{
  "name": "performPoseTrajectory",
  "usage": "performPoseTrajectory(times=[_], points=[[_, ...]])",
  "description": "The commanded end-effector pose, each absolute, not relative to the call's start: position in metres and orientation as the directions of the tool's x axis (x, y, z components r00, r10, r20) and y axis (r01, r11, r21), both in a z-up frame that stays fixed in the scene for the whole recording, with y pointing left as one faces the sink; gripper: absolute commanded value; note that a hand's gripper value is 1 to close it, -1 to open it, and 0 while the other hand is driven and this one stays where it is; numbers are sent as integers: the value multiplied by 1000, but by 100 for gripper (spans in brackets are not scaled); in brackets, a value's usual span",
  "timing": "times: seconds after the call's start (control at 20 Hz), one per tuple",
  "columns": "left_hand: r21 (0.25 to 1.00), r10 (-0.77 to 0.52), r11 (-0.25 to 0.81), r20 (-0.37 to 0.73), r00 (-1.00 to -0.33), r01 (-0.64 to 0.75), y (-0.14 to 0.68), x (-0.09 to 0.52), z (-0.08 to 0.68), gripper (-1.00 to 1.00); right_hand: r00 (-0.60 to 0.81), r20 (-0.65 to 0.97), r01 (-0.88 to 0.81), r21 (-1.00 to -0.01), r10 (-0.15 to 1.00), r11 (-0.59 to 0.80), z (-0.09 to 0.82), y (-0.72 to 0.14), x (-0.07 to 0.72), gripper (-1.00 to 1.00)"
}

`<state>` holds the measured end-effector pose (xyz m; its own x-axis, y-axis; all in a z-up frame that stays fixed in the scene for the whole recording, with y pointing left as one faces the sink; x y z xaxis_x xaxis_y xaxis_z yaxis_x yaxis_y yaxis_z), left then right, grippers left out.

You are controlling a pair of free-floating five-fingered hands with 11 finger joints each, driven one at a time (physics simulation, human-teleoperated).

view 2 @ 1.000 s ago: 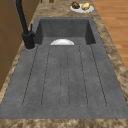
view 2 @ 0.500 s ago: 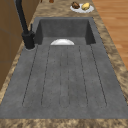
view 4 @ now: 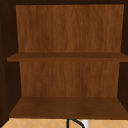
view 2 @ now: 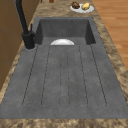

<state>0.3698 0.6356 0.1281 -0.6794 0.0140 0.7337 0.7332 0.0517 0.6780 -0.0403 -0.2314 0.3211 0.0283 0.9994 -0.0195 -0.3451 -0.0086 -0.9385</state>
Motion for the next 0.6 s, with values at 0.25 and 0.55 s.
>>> performPoseTrajectory(times=[0.25, 0.55], points=[[664, -17, 119, 744, -668, 738, 634, 383, 111, -100, 28, -20, -345, -939, 999, -9, 321, -231, -40, 0], [690, 4, 126, 718, -696, 713, 639, 371, 110, -100, 28, -20, -345, -939, 999, -9, 321, -231, -40, 0]])
